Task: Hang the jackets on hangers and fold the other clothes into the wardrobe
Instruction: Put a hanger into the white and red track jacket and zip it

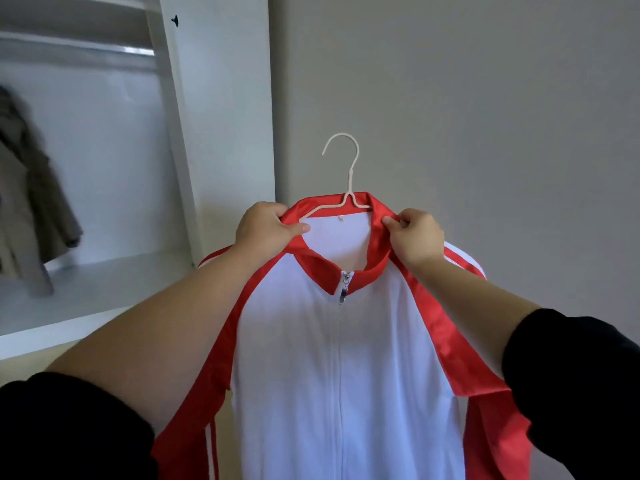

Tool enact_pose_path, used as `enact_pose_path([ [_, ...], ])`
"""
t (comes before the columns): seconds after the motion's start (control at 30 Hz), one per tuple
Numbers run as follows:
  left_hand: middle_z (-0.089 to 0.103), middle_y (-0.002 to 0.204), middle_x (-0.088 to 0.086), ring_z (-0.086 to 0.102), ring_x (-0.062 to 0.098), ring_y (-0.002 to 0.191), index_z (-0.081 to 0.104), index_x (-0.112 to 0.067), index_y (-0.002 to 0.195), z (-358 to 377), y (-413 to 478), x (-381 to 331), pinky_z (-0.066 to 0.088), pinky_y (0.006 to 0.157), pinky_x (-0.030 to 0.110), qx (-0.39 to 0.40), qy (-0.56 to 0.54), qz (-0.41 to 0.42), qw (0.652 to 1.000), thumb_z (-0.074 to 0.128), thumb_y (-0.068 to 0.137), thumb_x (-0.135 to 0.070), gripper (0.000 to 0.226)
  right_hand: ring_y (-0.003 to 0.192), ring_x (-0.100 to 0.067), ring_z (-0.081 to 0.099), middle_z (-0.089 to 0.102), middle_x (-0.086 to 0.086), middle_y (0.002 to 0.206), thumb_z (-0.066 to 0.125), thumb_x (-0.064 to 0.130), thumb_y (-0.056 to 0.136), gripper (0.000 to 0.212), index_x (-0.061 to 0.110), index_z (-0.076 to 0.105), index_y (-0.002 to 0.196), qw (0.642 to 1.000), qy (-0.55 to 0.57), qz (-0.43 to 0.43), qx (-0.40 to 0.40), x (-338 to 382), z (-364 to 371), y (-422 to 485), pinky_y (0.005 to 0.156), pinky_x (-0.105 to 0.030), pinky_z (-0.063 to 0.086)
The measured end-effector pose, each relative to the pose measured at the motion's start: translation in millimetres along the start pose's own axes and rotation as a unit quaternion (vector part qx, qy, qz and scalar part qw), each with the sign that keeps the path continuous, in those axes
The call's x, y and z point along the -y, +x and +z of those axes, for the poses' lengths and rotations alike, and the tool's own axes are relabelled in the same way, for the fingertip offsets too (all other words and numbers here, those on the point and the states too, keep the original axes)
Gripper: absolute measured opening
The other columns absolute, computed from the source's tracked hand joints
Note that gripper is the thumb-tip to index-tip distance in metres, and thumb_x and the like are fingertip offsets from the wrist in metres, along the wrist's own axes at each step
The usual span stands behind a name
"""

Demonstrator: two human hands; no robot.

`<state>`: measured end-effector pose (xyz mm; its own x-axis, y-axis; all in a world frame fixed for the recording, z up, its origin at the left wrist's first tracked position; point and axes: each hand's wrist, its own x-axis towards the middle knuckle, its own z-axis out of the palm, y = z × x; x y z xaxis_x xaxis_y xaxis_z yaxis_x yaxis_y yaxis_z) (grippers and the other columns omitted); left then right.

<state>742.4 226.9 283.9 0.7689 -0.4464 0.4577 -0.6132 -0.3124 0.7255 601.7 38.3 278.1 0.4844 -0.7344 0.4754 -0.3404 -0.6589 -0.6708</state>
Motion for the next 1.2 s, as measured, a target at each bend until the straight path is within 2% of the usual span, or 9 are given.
enact_pose_path([
  [0.07,0.059,0.055,-0.005,0.058,0.018,0.055,0.054,-0.025,0.050,4.3,24.5,7.4,0.044,0.058,0.025,0.006,0.002,-0.011,1.000,0.080,0.073,-0.026,0.034,0.067,-0.032,0.044,0.042,0.000,0.054,0.058,0.029,0.091,0.044,0.014,0.035,0.057,1.000,0.013,0.005,0.006,0.5,18.0,23.4,0.072,-0.034,0.036],
  [0.3,0.056,0.056,-0.008,0.052,0.014,0.057,0.055,-0.026,0.053,-36.5,93.9,-41.2,0.038,0.059,0.023,0.046,0.036,-0.041,0.997,0.079,0.076,-0.027,0.033,0.063,-0.030,0.041,0.040,0.001,0.051,0.061,0.026,0.089,0.042,0.014,0.038,0.056,0.997,0.044,0.034,0.059,51.0,8.5,92.9,0.066,-0.031,0.034],
  [0.47,0.058,0.061,0.001,0.056,0.022,0.064,0.059,-0.021,0.057,-95.2,157.7,-109.6,0.042,0.062,0.029,0.047,0.081,-0.032,0.995,0.078,0.075,-0.034,0.029,0.062,-0.028,0.041,0.041,-0.002,0.052,0.063,0.024,0.089,0.038,0.011,0.042,0.058,0.994,0.065,0.038,0.085,124.0,-40.2,151.6,0.057,-0.030,0.031],
  [0.77,0.055,0.061,0.001,0.052,0.020,0.062,0.060,-0.016,0.061,-210.1,234.9,-201.7,0.035,0.059,0.027,0.035,0.088,-0.073,0.993,0.077,0.075,-0.037,0.030,0.051,-0.016,0.038,0.042,-0.001,0.051,0.065,0.021,0.086,0.041,0.015,0.042,0.053,0.988,0.084,0.036,0.122,268.5,-112.8,224.7,0.050,-0.029,0.029],
  [0.87,0.065,0.074,0.006,0.060,0.019,0.070,0.072,-0.007,0.080,-251.1,242.5,-196.7,0.045,0.066,0.027,0.072,0.030,-0.116,0.990,0.077,0.079,-0.028,0.021,0.055,-0.017,0.042,0.045,0.000,0.052,0.067,0.023,0.084,0.039,0.017,0.047,0.052,0.986,0.066,0.021,0.149,308.9,-110.6,229.9,0.049,-0.026,0.031],
  [0.93,0.068,0.087,0.008,0.063,0.020,0.082,0.072,-0.005,0.095,-282.3,240.1,-183.3,0.048,0.077,0.027,0.126,-0.010,-0.158,0.979,0.072,0.084,-0.017,0.017,0.057,-0.018,0.045,0.047,0.001,0.053,0.067,0.024,0.084,0.036,0.018,0.050,0.053,0.984,0.059,0.011,0.169,331.7,-101.0,225.8,0.048,-0.024,0.032],
  [1.0,0.069,0.097,0.010,0.064,0.022,0.089,0.071,-0.004,0.104,-312.0,231.7,-165.5,0.050,0.084,0.030,0.155,-0.001,-0.181,0.971,0.067,0.087,-0.010,0.019,0.059,-0.019,0.048,0.050,0.001,0.054,0.067,0.024,0.084,0.034,0.018,0.052,0.055,0.980,0.057,-0.003,0.188,354.6,-86.9,216.1,0.049,-0.024,0.033],
  [1.1,0.069,0.098,0.011,0.064,0.024,0.091,0.071,-0.004,0.105,-349.9,212.1,-138.3,0.051,0.090,0.034,0.126,0.022,-0.196,0.972,0.065,0.088,-0.009,0.019,0.064,-0.021,0.051,0.051,0.001,0.056,0.066,0.025,0.084,0.032,0.017,0.053,0.057,0.974,0.054,-0.038,0.217,390.9,-58.8,195.8,0.053,-0.027,0.034],
  [1.2,0.069,0.085,0.008,0.064,0.022,0.079,0.073,-0.006,0.093,-381.3,188.4,-104.0,0.053,0.082,0.033,0.039,-0.029,-0.237,0.970,0.066,0.087,-0.006,0.009,0.066,-0.022,0.052,0.052,0.001,0.058,0.066,0.030,0.085,0.032,0.016,0.054,0.059,0.964,0.033,-0.072,0.254,420.6,-28.2,177.1,0.061,-0.027,0.036],
])
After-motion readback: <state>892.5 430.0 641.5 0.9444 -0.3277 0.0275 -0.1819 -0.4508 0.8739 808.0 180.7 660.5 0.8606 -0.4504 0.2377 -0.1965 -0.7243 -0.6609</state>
